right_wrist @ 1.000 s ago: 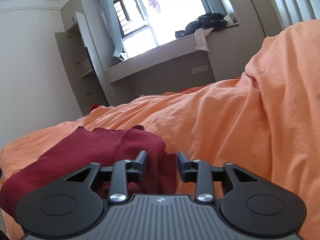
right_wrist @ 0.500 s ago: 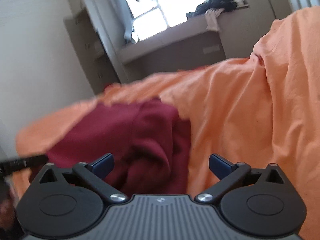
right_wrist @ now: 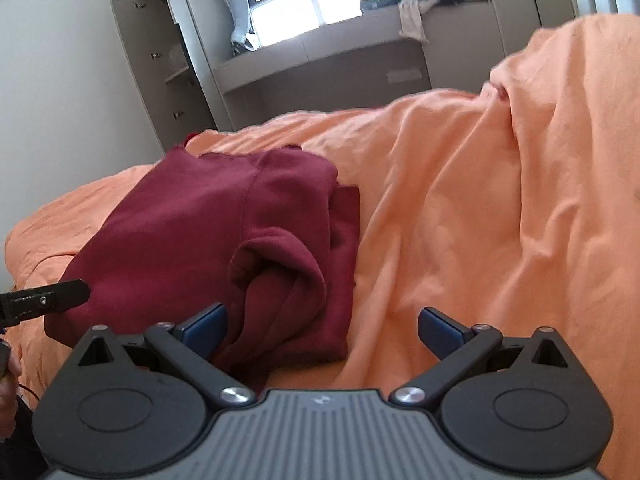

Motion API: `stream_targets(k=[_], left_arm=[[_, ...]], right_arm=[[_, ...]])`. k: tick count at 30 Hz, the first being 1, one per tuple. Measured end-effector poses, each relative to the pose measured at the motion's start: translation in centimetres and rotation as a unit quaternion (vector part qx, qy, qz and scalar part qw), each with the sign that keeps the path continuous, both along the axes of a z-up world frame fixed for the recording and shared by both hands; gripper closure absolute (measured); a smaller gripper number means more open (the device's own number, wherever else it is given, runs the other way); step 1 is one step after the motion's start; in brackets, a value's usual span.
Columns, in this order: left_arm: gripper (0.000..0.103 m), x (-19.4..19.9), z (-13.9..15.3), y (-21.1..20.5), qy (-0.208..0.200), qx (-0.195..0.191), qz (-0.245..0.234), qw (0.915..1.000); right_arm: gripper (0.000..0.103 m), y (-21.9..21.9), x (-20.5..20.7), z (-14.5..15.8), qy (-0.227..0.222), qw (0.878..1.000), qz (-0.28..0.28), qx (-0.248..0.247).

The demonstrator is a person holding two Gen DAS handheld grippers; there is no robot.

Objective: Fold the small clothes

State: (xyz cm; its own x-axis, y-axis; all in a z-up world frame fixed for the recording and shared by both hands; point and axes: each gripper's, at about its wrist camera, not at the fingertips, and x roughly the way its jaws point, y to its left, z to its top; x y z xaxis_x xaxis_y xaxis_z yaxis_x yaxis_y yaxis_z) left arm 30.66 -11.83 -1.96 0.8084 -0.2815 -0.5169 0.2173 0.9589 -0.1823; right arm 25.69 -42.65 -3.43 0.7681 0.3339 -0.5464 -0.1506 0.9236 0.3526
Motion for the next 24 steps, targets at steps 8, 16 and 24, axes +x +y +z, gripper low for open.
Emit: stream_targets(k=[8,16,24], left_arm=[[0.000,0.0,-0.9,0.8,0.008,-0.046,0.011,0.9988],[0.000,0.1,-0.9,0.1,0.004,-0.034,0.019,0.9992],[0.000,-0.2,-1.2,-0.7,0.001,-0.014,0.020,0.9997]], right_arm=[[0.000,-2.7,-0.6,2.1,-0.060,0.996,-0.065,0.000],[0.000,-3.2,3.0,1.3,-0.065,0.993,-0.089,0.044],[0.000,0.0,3.3,0.0,-0.020,0.994,-0.058,-0.093]])
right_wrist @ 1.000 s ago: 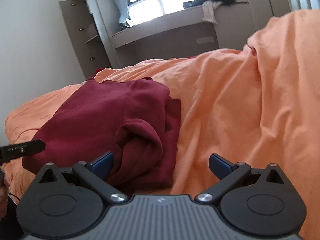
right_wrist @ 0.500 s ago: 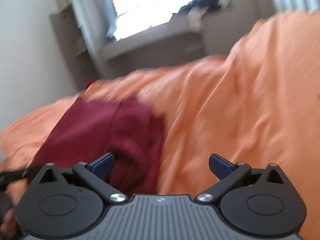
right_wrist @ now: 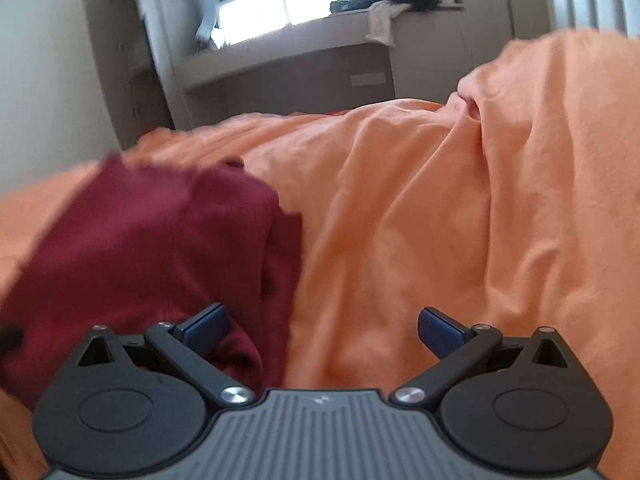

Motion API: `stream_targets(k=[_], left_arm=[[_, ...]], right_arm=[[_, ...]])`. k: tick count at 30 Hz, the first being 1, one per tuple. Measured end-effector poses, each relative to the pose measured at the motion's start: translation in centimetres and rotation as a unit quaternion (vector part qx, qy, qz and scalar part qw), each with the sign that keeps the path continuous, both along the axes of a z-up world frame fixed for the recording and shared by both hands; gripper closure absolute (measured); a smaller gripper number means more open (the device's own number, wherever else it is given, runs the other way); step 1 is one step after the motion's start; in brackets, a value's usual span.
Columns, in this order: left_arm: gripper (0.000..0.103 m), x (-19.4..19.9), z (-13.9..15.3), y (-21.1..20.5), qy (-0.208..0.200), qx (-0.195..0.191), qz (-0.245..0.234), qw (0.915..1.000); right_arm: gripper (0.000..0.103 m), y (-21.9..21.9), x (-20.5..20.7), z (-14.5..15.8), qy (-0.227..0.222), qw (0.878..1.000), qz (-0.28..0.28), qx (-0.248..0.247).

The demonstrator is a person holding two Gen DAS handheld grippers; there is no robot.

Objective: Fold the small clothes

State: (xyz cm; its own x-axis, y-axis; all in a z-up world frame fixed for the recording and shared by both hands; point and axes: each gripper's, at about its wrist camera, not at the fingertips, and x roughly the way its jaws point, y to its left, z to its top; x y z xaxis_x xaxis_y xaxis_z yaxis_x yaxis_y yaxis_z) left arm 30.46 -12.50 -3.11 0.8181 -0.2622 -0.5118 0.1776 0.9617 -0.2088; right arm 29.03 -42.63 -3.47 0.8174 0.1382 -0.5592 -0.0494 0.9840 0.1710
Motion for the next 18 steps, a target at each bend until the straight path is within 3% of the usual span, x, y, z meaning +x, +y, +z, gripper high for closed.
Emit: stream_targets(k=[9,14,18], left_arm=[[0.000,-0.1,0.4,-0.2,0.005,0.008,0.008,0.9999],[0.000,-0.1,0.5,-0.2,0.014,0.006,0.007,0.9999],[0.000,-0.1,0.5,-0.1,0.014,0.006,0.008,0.9998]], right_arm=[[0.000,0.0,-2.5,1.3,-0.032,0.999,-0.006,-0.028],[0.000,-1.3,-2.5,1.6,-0.081,0.994,0.027,0.065],[0.000,-2.0,-0.5,0.7,-0.062,0.987,0.061,0.136]])
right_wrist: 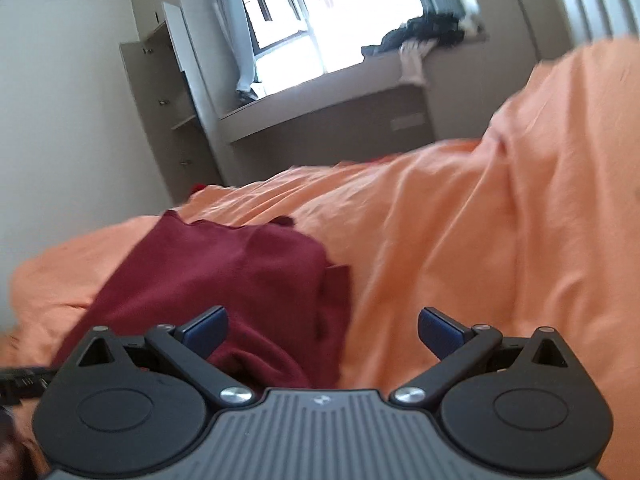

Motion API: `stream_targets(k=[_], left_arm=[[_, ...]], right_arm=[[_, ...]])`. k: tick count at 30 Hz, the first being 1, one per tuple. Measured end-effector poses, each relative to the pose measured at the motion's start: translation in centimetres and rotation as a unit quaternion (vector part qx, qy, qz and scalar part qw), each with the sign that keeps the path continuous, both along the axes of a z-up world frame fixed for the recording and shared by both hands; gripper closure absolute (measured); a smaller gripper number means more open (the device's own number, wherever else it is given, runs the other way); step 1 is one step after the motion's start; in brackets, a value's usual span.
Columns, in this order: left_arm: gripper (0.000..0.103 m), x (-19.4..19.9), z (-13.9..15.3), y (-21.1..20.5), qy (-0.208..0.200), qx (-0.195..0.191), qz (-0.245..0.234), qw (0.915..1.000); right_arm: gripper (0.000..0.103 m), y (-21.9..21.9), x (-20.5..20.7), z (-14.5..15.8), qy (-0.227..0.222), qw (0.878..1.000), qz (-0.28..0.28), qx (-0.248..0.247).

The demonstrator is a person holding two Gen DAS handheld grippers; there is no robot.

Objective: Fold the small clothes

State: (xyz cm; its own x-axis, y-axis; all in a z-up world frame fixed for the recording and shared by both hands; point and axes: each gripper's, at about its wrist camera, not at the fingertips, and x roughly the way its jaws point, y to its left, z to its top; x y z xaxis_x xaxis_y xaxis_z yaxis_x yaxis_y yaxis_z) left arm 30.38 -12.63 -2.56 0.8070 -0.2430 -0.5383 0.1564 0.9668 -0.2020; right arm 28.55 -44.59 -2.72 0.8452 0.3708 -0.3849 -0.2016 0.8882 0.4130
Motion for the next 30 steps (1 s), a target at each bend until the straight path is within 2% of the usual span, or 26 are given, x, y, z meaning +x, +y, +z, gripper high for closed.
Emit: stream_targets(k=[8,17,21,30], left_arm=[[0.000,0.1,0.0,-0.1,0.002,0.003,0.001,1.0000],[0.000,0.0,0.0,-0.1,0.001,0.001,0.003,1.0000],[0.000,0.0,0.0,-0.2,0.001,0.001,0.003,1.0000],[0.000,-0.1,-0.3,0.1,0.000,-0.009,-0.002,1.0000]], right_arm=[[0.001,0.3,2.4,-1.4,0.026,0.993,0.053,0.103],[0.001,0.6,3.3,-2.2,0.045,0.993,0.041,0.104],[0.002,0.2,3.2,-2.9,0.058,0.990,0.037,0.120],[0.005,1.5,3.4,-3.1,0.055,0.992,0.037,0.105]])
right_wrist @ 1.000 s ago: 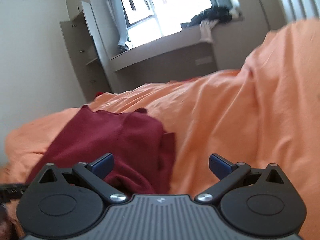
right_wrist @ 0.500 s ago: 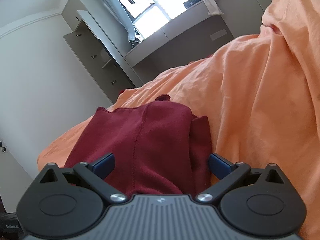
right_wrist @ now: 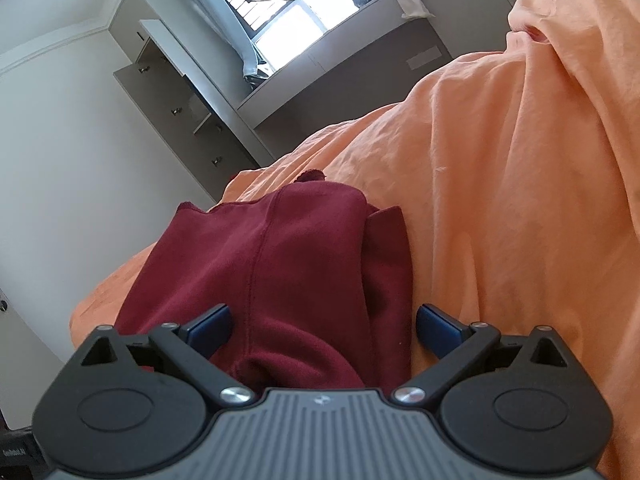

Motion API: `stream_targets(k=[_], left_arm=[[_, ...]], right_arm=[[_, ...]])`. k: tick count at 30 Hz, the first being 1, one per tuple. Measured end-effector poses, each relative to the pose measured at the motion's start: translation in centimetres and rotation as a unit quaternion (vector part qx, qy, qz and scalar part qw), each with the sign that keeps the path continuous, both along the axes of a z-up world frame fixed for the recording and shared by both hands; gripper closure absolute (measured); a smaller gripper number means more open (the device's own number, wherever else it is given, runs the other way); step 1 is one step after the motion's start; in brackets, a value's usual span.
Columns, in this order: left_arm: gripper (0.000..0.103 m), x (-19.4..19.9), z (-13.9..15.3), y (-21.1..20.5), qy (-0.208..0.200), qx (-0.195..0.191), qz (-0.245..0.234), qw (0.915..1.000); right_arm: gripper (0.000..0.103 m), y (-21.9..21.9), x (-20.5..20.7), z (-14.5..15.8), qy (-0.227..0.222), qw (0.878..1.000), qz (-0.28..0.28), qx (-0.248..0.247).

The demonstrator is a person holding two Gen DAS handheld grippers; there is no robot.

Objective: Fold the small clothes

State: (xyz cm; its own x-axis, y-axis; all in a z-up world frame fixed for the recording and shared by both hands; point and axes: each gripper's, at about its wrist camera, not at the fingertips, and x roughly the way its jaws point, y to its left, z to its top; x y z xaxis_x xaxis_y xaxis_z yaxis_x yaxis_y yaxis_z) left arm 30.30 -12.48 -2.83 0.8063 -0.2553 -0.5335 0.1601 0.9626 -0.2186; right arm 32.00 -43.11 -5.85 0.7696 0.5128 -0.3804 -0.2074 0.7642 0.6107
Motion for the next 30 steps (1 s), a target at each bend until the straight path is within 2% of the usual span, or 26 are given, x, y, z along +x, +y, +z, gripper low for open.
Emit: stream_targets(k=[6,11,17,30], left_arm=[[0.000,-0.01,-0.23,0.20,0.000,-0.010,0.001,0.9999],[0.000,-0.03,-0.30,0.26,0.000,-0.011,0.004,0.9999],[0.000,0.11,-0.19,0.33,0.008,-0.012,0.001,0.9999],[0.000,0.33,0.17,0.23,0.011,-0.010,0.002,0.9999]], right_arm=[[0.017,0.46,-0.11,0.37,-0.004,1.000,0.000,0.004],[0.020,0.46,-0.13,0.36,-0.004,1.000,-0.002,0.013],[0.020,0.92,-0.55,0.57,-0.014,1.000,-0.002,-0.005],[0.019,0.61,-0.47,0.38,-0.009,1.000,-0.002,0.003]])
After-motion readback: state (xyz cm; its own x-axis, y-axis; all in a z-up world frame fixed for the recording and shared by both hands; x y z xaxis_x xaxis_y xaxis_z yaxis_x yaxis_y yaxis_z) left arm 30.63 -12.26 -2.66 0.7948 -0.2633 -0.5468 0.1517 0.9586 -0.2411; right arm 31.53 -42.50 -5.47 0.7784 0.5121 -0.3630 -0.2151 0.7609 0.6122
